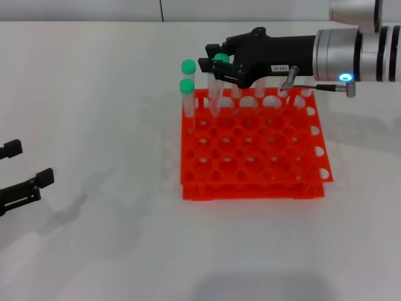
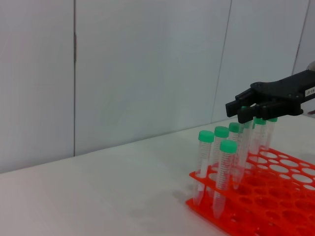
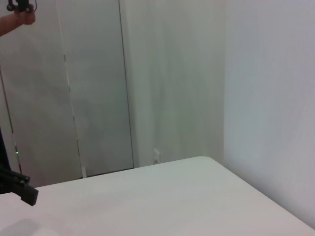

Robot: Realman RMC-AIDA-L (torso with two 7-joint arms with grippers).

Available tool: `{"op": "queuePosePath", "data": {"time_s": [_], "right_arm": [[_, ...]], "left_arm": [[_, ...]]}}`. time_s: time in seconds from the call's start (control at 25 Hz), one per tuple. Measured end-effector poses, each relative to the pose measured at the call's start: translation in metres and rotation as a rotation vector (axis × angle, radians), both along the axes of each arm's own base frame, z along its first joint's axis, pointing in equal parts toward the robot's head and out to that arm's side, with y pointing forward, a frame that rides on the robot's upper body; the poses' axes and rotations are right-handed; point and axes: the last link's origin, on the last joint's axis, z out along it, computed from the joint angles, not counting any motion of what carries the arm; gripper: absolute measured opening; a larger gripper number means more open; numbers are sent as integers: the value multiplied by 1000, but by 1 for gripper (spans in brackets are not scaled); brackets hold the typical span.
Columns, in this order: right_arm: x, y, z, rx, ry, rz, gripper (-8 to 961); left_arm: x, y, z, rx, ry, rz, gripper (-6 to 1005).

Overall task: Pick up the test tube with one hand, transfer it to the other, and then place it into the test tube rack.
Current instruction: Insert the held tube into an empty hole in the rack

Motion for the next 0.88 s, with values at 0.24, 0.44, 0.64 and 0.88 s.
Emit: {"op": "queuePosePath", "data": {"time_s": [0.24,0.44,0.64,0.88], "right_arm": [[3,-2,-3,-3,-7,0,263],[5,-3,-4,-7,-8,-4,264],[5,-4,-7,-11,-12,-1,263],[3,-4,-9,-15,-20,4,269]], "left_arm": [[0,2,-2,-6,-8,-1,875],[1,2,-2,-6,-9,-2,875],[1,3,-3,-8,-10,-4,875],[2,4,-3,-9,-11,-5,875]]}}
